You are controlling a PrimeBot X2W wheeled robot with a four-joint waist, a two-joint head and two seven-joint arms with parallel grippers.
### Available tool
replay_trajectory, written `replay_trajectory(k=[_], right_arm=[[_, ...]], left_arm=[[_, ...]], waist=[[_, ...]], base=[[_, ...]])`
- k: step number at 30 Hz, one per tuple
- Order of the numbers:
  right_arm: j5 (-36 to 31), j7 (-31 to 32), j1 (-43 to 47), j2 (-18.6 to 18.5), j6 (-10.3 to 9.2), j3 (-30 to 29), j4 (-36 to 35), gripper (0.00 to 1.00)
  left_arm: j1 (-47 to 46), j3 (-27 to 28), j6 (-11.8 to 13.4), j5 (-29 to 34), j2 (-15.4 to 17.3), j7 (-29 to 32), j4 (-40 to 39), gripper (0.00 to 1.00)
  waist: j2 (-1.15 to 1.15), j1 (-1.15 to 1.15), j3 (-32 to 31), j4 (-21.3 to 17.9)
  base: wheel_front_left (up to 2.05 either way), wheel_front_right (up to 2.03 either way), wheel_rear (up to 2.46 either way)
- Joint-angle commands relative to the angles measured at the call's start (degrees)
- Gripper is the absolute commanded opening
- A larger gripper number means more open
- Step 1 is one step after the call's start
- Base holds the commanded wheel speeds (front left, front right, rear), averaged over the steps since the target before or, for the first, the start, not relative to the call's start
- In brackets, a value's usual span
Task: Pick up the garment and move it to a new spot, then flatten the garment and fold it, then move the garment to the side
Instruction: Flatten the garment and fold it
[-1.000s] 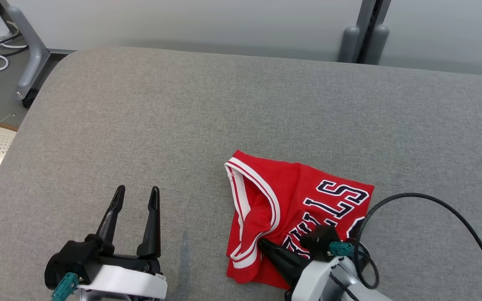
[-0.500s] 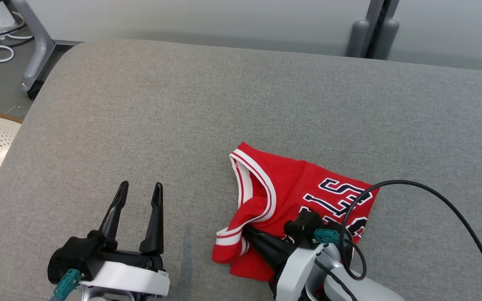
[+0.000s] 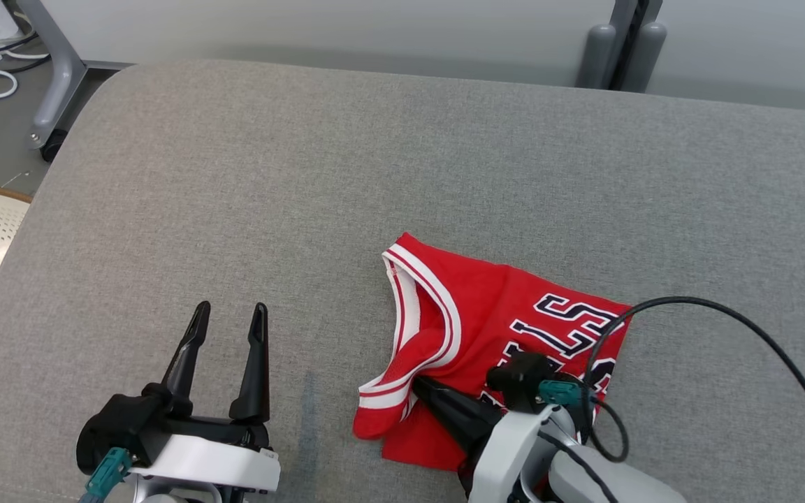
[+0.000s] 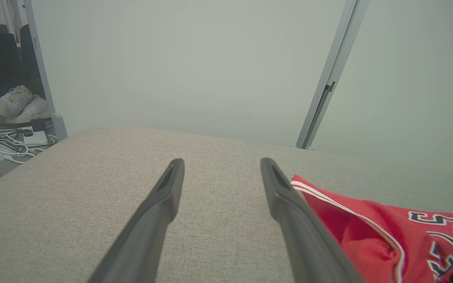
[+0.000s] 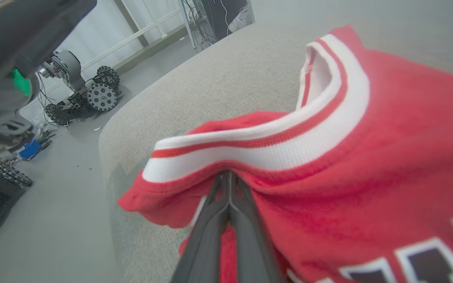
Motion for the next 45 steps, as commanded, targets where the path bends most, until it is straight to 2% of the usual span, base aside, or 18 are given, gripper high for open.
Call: replay_trajectory(k=[1,10,17,21,23,25,26,27,28,29,34,45], right_arm=[[0.87,-0.82,0.98,-1.07,-0.02,-0.33,-1.09,0.00],[0.94,-1.83,7.01,-8.14,-0.02,-6.94,-11.32,0.00],[-2.75,-2.11,14.33,-11.61,-0.02,-21.41,-18.94,0.00],[-5.90,-2.07,18.61,-11.38,-0.02,-31.25,-22.98,0.02],[-7.74,-1.65,20.73,-10.85,-0.02,-36.09,-25.00,0.16],[-9.69,-0.83,22.96,-10.06,-0.02,-40.64,-27.02,0.40],[-10.69,-0.40,23.99,-9.58,-0.02,-42.83,-28.12,0.48],[-11.60,0.31,25.12,-8.98,-0.02,-44.70,-29.08,0.75],[-12.64,0.74,26.16,-8.56,-0.02,-46.56,-30.18,0.96],[-13.65,1.32,27.20,-8.12,-0.02,-48.41,-31.24,1.00],[-17.76,4.32,32.22,-5.56,-0.02,-55.77,-35.84,1.00],[-23.60,8.37,39.16,-1.94,-0.02,-64.04,-42.46,1.00]], left_arm=[[-0.70,0.37,-0.26,0.42,0.04,-0.25,0.12,1.00],[0.85,1.44,-0.32,1.05,0.02,-0.25,-0.08,1.00],[1.46,2.10,-0.21,1.46,0.26,-0.25,-0.43,1.00],[1.77,2.13,-0.20,1.61,0.39,-0.25,-0.50,1.00],[1.90,2.13,-0.19,1.58,0.44,-0.25,-0.49,1.00],[2.24,2.16,-0.09,1.59,0.51,-0.25,-0.43,1.00],[2.35,2.15,-0.03,1.61,0.57,-0.24,-0.38,1.00],[2.35,2.10,0.02,1.61,0.63,-0.25,-0.34,1.00],[2.33,2.15,0.08,1.58,0.74,-0.25,-0.29,1.00],[2.39,2.10,0.13,1.57,0.83,-0.25,-0.28,1.00],[3.64,2.05,0.39,1.52,1.39,0.11,-0.51,1.00],[5.25,1.43,0.95,1.79,2.46,1.75,-1.61,1.00]], waist=[[0.00,0.00,-0.32,-0.31],[0.00,0.00,-1.70,-2.63],[0.00,0.00,-2.74,-4.32],[0.00,0.00,-3.12,-4.94],[0.00,0.00,-3.49,-5.14],[0.00,0.00,-3.93,-5.33],[0.00,0.00,-4.13,-5.42],[0.00,0.00,-4.39,-5.54],[0.00,0.00,-4.64,-5.66],[0.00,0.00,-4.90,-5.77],[0.00,0.00,-6.25,-6.33],[0.00,0.00,-8.14,-7.48]], base=[[0.00,0.00,0.00],[0.00,0.00,0.00],[0.00,0.00,0.00],[0.00,0.00,0.00],[0.00,0.00,0.00],[0.00,0.00,0.00],[0.00,0.00,0.00],[0.00,0.00,0.00],[0.00,0.00,0.00],[0.00,0.00,0.00],[0.00,0.00,0.00],[0.00,0.00,0.00]])
